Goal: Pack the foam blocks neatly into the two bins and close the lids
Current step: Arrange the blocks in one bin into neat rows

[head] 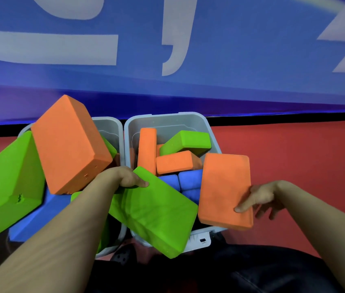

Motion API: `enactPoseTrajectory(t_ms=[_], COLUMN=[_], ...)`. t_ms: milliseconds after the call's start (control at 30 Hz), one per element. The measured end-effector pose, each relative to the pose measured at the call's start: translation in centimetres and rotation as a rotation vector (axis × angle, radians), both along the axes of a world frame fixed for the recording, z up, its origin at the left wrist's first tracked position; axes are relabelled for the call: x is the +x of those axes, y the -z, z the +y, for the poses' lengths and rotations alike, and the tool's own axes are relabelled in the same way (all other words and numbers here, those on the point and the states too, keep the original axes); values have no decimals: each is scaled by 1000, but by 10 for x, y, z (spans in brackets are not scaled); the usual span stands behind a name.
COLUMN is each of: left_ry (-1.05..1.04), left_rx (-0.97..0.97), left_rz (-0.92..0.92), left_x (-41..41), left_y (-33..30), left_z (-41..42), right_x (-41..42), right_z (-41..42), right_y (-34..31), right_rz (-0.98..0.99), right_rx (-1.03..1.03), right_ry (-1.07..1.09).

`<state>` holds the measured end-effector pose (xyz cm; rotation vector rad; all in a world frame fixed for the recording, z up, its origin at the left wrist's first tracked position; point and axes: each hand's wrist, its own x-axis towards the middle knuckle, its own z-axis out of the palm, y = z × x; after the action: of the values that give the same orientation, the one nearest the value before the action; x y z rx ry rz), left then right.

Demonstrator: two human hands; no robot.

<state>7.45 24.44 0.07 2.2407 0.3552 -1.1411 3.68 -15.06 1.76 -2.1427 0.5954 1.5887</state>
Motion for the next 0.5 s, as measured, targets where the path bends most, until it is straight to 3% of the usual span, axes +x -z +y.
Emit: enactPoseTrajectory(t_ms=[133, 300, 500], left_ry=[-38, -154, -210], left_rx=[8, 27, 27], left_rz=[-76, -242, -407], left_x=[0, 9, 30], left_y=[5, 7, 9], left_z=[-4, -5, -22], right_x=[23, 60, 109], right_z=[12, 47, 103], right_y=[-1, 17, 23], right_rz=[-346, -684, -1167], right_rx=[-70, -358, -283], right_ry=[88, -28, -250])
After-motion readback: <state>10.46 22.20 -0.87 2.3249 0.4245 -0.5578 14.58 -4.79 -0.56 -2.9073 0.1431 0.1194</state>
